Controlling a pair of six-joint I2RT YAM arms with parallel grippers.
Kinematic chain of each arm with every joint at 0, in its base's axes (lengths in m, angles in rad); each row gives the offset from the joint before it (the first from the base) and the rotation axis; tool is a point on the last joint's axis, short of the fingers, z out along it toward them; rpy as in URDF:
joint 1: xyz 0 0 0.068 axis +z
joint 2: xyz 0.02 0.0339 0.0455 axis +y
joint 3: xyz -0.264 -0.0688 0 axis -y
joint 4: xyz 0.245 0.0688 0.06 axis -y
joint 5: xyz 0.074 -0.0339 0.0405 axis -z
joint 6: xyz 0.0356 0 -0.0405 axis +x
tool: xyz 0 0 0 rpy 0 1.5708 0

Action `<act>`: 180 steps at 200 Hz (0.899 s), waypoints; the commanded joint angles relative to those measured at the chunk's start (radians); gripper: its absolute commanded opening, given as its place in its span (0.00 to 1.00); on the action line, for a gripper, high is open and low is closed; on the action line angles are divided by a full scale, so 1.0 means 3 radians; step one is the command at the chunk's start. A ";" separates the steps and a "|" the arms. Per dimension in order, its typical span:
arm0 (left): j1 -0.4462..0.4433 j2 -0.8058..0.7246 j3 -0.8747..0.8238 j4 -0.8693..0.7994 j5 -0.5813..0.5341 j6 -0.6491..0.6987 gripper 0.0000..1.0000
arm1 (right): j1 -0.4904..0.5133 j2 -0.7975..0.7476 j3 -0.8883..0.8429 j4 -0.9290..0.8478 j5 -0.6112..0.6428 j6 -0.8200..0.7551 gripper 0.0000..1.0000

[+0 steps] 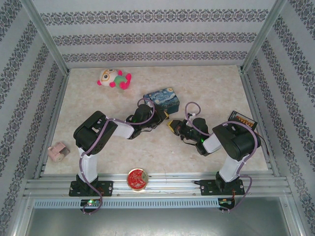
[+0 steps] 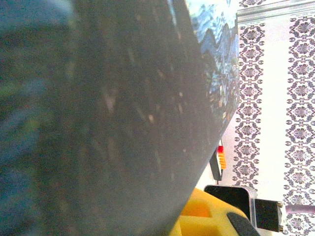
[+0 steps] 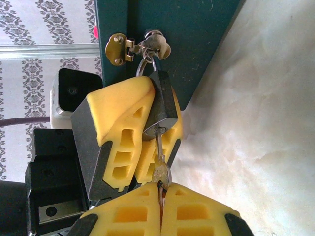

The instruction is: Unlock the padlock with the key

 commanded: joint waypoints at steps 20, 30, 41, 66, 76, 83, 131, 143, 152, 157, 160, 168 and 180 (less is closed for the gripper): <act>-0.0094 0.0068 -0.0149 -0.0012 0.0402 0.0102 0.00 | -0.0067 0.0006 0.0323 0.0551 0.0025 0.0058 0.00; -0.0092 0.0062 -0.0186 -0.0012 0.0441 0.0134 0.00 | -0.0120 0.0007 0.0318 0.0550 -0.0002 0.0073 0.00; -0.0092 0.0075 -0.0230 -0.0009 0.0475 0.0150 0.02 | -0.0181 0.0031 0.0295 0.0546 -0.0039 0.0072 0.00; -0.0095 0.0146 -0.0325 0.0182 0.0482 0.0083 0.19 | -0.0218 0.0173 0.0208 0.0551 -0.0091 0.0011 0.00; -0.0093 0.0176 -0.0316 0.0273 0.0486 0.0060 0.23 | -0.0214 0.0235 0.0176 0.0551 -0.0101 -0.0033 0.00; -0.0093 0.0194 -0.0301 0.0313 0.0482 0.0050 0.26 | -0.0210 0.0270 0.0156 0.0551 -0.0099 -0.0049 0.00; -0.0088 0.0167 -0.0221 0.0199 0.0349 0.0137 0.38 | -0.0192 0.0245 0.0133 0.0551 -0.0159 -0.0224 0.00; -0.0082 0.0150 -0.0251 0.0183 0.0271 0.0129 0.54 | -0.0195 0.0264 0.0126 0.0551 -0.0169 -0.0244 0.00; -0.0077 0.0132 -0.0271 0.0204 0.0224 0.0124 0.64 | -0.0187 0.0288 0.0123 0.0551 -0.0175 -0.0268 0.00; -0.0069 0.0120 -0.0280 0.0212 0.0212 0.0116 0.66 | -0.0184 0.0302 0.0119 0.0551 -0.0180 -0.0286 0.00; -0.0064 0.0115 -0.0282 0.0213 0.0197 0.0110 0.67 | -0.0185 0.0309 0.0118 0.0551 -0.0180 -0.0294 0.00; -0.0054 0.0090 -0.0292 0.0217 0.0160 0.0109 0.70 | -0.0179 0.0330 0.0113 0.0551 -0.0181 -0.0321 0.00; -0.0034 0.0047 -0.0314 0.0238 0.0098 0.0124 0.74 | -0.0165 0.0355 0.0113 0.0551 -0.0186 -0.0363 0.00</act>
